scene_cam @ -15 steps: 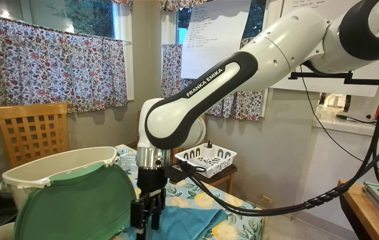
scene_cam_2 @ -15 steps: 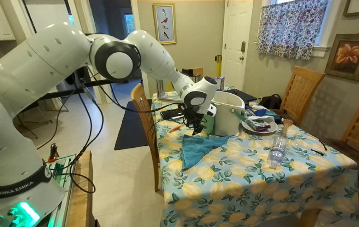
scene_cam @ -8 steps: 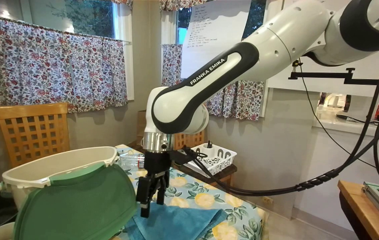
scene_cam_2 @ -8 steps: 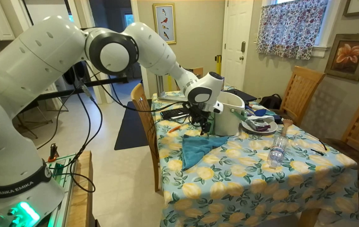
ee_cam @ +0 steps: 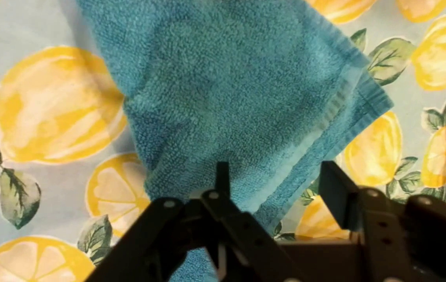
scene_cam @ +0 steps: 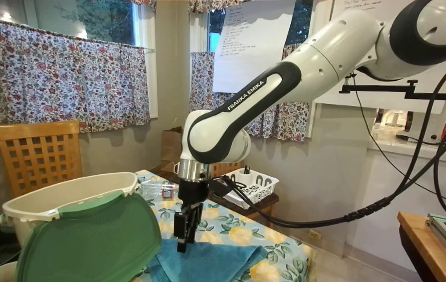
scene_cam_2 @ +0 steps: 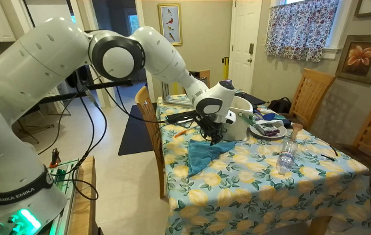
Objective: Use the blue towel to wrap the fork
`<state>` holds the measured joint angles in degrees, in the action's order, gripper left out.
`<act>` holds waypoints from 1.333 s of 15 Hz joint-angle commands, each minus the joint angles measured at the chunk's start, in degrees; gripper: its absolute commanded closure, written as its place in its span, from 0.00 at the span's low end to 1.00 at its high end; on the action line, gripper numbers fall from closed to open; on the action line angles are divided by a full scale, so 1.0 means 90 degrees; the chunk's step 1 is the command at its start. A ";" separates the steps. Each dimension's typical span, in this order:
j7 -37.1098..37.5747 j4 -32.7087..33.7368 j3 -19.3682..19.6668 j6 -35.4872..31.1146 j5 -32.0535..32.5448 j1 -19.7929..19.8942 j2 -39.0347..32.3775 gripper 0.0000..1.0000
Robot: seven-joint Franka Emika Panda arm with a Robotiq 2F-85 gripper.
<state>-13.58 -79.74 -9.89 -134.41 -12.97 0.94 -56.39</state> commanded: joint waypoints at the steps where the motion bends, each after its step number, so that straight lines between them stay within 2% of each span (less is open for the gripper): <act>1: -0.0391 -0.0070 -0.0205 -0.0378 0.0008 0.0176 -0.0136 0.70; 5: -0.0457 0.0003 -0.0252 -0.0685 0.0006 0.0236 -0.0377 0.99; 20: -0.0186 -0.0432 0.0184 -0.0650 0.0421 0.0178 -0.0233 1.00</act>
<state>-16.35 -80.67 -8.76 -140.23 -10.94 2.13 -60.29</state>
